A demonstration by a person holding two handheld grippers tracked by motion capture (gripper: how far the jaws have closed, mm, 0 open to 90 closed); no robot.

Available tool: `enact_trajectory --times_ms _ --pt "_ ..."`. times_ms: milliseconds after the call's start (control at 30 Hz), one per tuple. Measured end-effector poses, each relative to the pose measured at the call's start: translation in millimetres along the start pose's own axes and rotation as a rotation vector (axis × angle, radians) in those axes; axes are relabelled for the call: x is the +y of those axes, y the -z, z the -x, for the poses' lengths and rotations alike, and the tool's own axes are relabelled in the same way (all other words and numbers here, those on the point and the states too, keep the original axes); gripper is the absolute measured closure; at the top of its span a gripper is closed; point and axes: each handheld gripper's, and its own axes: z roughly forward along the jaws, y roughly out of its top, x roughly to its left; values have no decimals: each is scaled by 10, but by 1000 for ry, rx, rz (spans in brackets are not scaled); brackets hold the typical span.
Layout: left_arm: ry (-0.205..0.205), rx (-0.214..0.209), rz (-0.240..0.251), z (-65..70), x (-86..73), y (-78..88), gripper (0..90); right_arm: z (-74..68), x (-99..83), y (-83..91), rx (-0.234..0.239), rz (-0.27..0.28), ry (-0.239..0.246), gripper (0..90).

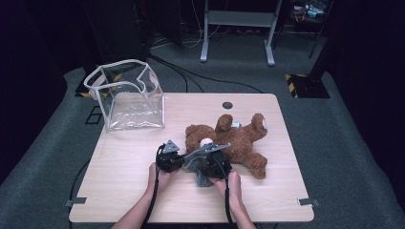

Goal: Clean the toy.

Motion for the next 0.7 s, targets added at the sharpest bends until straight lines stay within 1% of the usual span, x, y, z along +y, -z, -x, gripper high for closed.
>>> enact_trajectory --times_ms 33,67,100,200,233,267,300,333,400,433,467,533,567,600,633,700 --pt "0 5 2 4 0 -2 863 6 3 36 2 17 2 698" --pt "1 3 -4 9 1 -5 862 12 6 95 13 34 -2 698" --pt "-2 10 -6 14 2 -6 853 29 10 159 17 50 5 698" --pt "7 9 -10 13 5 -16 800 74 34 356 25 111 10 697" --pt "11 11 -12 9 7 -17 760 84 42 420 26 131 -3 698" --pt "16 13 -8 1 6 -23 713 104 56 481 18 151 1 698" --pt "31 22 -9 3 6 -19 674 118 69 545 12 160 -6 698" --pt "25 33 -7 0 6 -20 634 141 80 598 7 175 -10 698" --pt "15 61 -16 -12 7 -17 516 190 104 692 -6 198 -14 698" --pt "16 73 -20 -14 10 -7 464 211 115 738 -10 204 -21 698" --pt "25 80 -9 -12 17 12 414 235 123 780 -19 215 -19 699" --pt "10 104 23 17 71 75 351 274 133 860 -31 236 -24 699" --pt "-3 104 27 27 103 102 320 298 139 905 -39 246 -28 699" --pt "-14 108 44 56 151 126 304 314 143 929 -46 253 -25 699" --pt "-39 115 55 88 209 155 286 333 149 961 -52 268 -27 699" --pt "-71 113 87 170 354 202 267 352 168 1025 -63 290 -31 700"
